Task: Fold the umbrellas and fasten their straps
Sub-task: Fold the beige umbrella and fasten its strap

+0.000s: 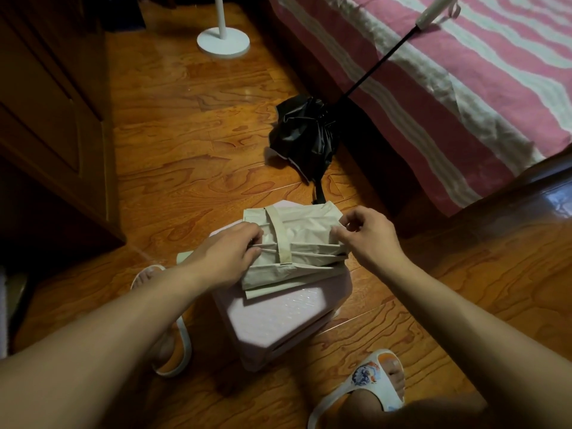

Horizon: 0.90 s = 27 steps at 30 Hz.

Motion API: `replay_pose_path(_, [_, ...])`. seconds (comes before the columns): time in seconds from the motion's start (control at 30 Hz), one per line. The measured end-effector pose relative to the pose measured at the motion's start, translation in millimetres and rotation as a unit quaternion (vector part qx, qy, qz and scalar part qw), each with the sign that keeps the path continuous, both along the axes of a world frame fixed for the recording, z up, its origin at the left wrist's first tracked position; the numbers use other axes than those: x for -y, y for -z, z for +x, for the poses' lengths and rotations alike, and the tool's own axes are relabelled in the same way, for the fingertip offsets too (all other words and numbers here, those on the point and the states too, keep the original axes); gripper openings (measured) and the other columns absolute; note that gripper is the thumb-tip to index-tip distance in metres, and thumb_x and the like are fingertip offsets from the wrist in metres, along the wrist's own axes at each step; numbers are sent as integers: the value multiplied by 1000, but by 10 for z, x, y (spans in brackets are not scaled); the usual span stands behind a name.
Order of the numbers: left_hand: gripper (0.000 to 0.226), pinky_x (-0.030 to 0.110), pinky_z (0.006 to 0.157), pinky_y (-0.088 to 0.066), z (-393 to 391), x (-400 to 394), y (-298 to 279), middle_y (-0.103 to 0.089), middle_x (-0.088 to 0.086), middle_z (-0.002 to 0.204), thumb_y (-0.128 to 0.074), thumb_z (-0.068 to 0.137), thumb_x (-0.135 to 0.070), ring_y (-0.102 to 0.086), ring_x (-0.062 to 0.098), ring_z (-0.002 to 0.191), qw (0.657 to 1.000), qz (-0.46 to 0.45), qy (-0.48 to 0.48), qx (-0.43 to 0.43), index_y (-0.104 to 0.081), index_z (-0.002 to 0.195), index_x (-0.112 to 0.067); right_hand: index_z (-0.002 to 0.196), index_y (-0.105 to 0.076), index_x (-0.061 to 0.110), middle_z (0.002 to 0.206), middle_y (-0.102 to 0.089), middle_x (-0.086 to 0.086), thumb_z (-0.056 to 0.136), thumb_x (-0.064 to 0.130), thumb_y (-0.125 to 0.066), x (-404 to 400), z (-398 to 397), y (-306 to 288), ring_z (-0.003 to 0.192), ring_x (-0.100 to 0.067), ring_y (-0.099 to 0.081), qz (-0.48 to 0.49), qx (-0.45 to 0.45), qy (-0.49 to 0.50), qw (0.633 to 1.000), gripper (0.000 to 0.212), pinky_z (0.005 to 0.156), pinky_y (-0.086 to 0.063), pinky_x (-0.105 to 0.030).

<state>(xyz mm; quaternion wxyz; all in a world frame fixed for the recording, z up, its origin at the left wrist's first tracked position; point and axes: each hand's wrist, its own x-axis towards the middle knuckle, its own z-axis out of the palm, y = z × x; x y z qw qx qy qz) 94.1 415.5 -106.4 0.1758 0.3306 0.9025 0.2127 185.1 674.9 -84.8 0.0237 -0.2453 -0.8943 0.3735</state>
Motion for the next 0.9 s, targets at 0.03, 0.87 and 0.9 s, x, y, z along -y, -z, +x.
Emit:
replay_pose_path(0.03, [5,40,87,-47,1,-1,4,-59,-9,113,-56,101,-32,-55,16,101,1000,1,1,0,-51,101,-30,84,-69,26,92,-63,2,85,29,-79,12,1,-5,87,-18,-60,1,1,1,1000,11,77,-56,-46])
replay_pose_path(0.87, [6,42,88,-48,-4,-15,16,-56,-9,113,-55,102,-31,-53,15,100,1000,-1,3,9,-51,101,-27,101,-65,26,85,-65,11,87,25,-79,82,180,-67,82,-9,-64,29,-56,30,998,20,68,-59,-35])
replay_pose_path(0.9, [6,42,87,-48,-5,-13,19,-56,-9,113,-55,101,-31,-52,15,99,1000,1,4,9,-51,100,-27,102,-65,27,86,-65,12,87,25,-79,89,178,-63,82,-8,-65,18,-59,35,998,21,69,-60,-35])
